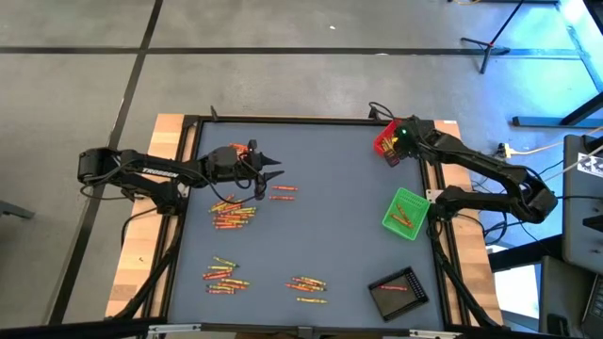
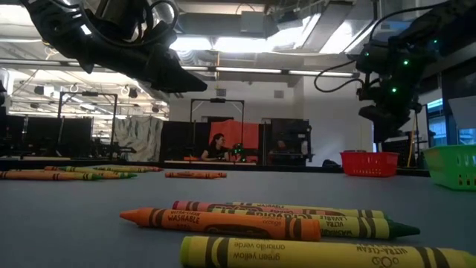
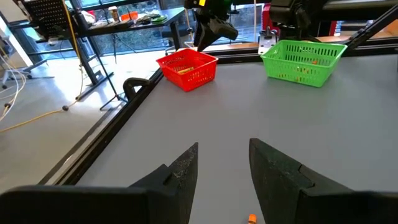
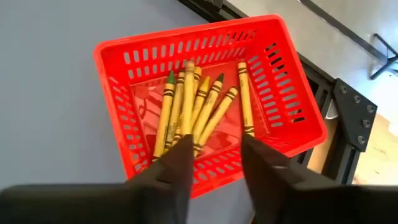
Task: Sort crayons
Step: Put the orange crayon into the green bin
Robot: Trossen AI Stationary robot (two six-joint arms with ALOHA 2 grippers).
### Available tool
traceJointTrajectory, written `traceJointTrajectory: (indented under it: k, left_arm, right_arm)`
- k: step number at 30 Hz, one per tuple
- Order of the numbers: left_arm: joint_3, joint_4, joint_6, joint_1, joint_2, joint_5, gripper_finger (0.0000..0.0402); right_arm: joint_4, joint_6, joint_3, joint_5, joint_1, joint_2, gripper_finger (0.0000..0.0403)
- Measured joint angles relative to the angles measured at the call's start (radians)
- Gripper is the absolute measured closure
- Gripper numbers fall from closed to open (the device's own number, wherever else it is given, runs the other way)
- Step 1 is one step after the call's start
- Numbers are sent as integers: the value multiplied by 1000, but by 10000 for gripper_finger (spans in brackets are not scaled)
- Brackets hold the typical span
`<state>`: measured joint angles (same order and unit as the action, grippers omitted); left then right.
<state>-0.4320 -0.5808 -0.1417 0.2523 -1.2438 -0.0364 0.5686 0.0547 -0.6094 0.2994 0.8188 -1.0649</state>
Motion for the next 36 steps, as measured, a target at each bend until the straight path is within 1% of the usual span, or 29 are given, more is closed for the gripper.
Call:
traceJointTrajectory:
  k: [2, 4, 6, 9, 11, 12, 17, 22, 27, 33, 36]
  left_arm:
    - [0, 0, 0, 0, 0, 0, 274]
    - [0, 0, 0, 0, 0, 0, 274]
    - [0, -1, -2, 0, 0, 0, 274]
    - [0, -3, -13, 0, 0, 0, 274]
    - [0, -3, -23, 0, 0, 0, 274]
    - [0, -3, -23, 0, 0, 0, 274]
    - [0, -4, -21, 0, 0, 0, 274]
    - [0, -3, -21, 0, 0, 0, 274]
    - [0, -4, -20, 0, 0, -3, 274]
    - [0, -4, -18, 0, 0, -4, 274]
    - [0, -4, -18, 0, 0, -4, 274]
  right_arm:
    - [2, 0, -4, -20, 0, 0, 227]
    - [-4, 12, -19, -71, -1, 0, 206]
    - [-51, 24, -31, -175, -30, 8, 194]
    - [-223, 17, -34, -349, -128, 17, 188]
    - [-343, 8, -34, -421, -203, 15, 187]
    - [-401, -4, -34, -437, -244, 8, 187]
    - [-624, -56, -35, -441, -421, -54, 187]
    - [-781, -68, -35, -416, -524, -157, 187]
    - [-907, -96, -35, -415, -579, -279, 187]
    - [-1129, -89, -36, -423, -620, -432, 187]
    - [-1155, -89, -65, -423, -636, -508, 187]
